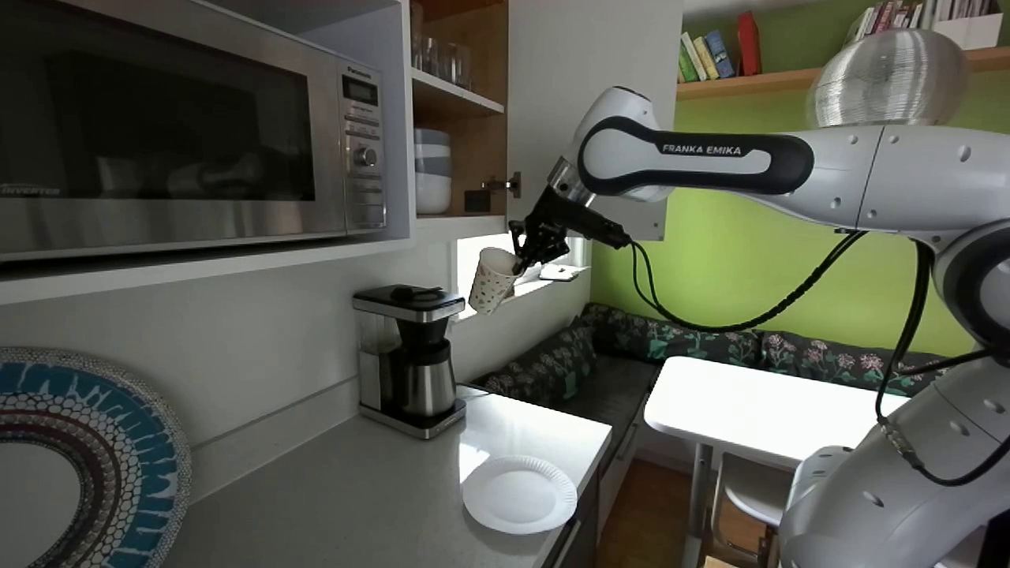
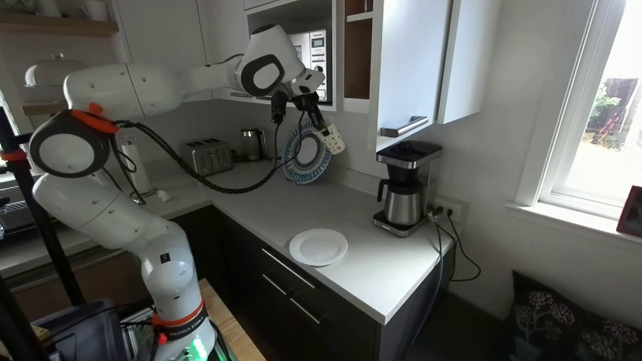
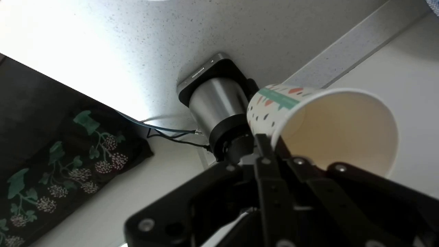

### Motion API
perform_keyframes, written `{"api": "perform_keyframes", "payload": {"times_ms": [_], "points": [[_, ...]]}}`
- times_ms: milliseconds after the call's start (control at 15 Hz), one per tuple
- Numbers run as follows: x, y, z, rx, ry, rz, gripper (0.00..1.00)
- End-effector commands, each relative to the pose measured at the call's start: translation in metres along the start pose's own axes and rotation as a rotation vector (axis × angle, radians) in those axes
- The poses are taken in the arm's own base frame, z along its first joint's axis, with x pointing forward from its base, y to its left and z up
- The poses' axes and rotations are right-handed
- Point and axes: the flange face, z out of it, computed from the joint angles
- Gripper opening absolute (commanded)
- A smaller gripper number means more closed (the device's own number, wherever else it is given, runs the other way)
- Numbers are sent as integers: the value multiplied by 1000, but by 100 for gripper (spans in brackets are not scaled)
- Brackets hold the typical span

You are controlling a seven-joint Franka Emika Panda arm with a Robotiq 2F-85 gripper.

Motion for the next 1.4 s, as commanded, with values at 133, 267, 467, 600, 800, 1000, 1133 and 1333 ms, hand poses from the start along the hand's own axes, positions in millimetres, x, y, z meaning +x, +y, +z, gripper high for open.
{"api": "perform_keyframes", "payload": {"times_ms": [133, 267, 467, 600, 800, 1000, 1133, 1333], "points": [[25, 3, -44, 54, 68, 57, 1], [38, 4, -68, 94, 100, 86, 1], [56, 1, -98, 179, 141, 143, 1], [67, -3, -110, 235, 147, 199, 1], [84, -14, -118, 306, 137, 278, 1], [102, -27, -118, 336, 122, 349, 1], [114, -37, -113, 346, 104, 389, 1], [129, -54, -105, 346, 71, 436, 1]]}}
